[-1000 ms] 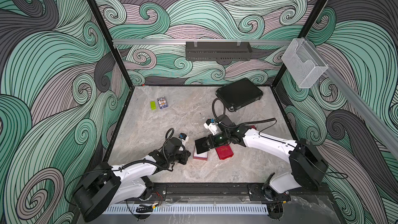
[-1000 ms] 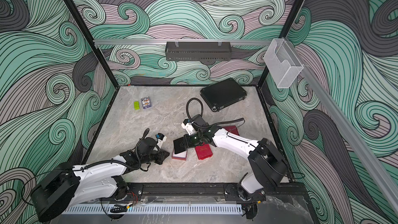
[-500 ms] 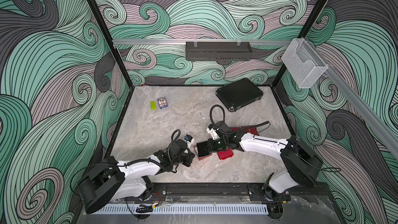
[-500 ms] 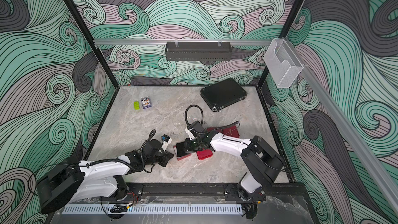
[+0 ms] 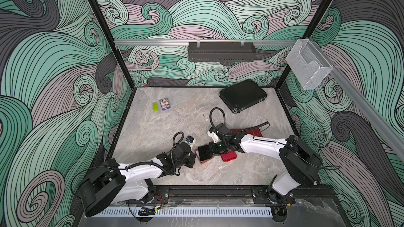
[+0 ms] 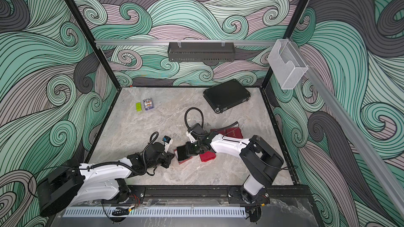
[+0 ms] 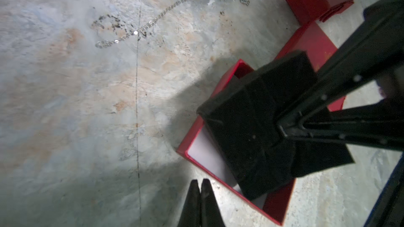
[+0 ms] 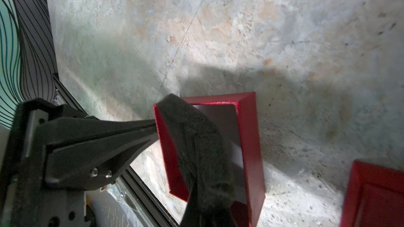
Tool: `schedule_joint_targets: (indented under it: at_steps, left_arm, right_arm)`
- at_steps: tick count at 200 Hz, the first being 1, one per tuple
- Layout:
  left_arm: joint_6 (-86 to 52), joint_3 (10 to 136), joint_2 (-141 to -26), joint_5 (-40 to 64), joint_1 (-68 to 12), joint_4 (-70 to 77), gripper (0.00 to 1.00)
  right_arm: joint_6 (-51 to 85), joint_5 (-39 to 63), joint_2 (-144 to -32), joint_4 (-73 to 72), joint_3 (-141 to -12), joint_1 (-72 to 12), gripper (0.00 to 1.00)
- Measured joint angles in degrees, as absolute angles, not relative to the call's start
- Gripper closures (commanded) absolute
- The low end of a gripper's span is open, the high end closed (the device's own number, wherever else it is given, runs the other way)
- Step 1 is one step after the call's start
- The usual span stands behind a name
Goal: Take the necklace out of the lift-off lid jewelry box
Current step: Place the inner lining in the jewelry box.
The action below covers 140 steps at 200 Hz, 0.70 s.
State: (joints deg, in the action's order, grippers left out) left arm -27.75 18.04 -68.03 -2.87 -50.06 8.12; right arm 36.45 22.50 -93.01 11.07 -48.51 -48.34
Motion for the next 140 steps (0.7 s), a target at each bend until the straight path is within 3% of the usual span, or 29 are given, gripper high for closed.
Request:
schedule_joint_targets:
  at_steps: [104,114,128,140]
  left_arm:
    - [-27.64,20.91,-70.00,-5.80,-50.06,7.29,0.97]
    - [-27.64,20.91,-70.00,-5.82,-50.06,7.25,0.97]
    - [-27.64,20.91,-69.97,-5.87,-50.06,7.27,0.97]
    - [-27.64,20.91,-69.89,-6.02,-50.06,7.14,0.97]
  right_arm:
    - [31.46,22.46,-100.88,17.93,-55.13,-50.70,1.00]
    - [30.96,22.06,-100.97,18.79,-55.61,-50.87,0.94]
    - [30.37,21.19,-100.92,20.12,-56.23,-51.29,0.78]
    - [29.36,20.27,-100.64,21.32,-56.75,-51.75,0.71]
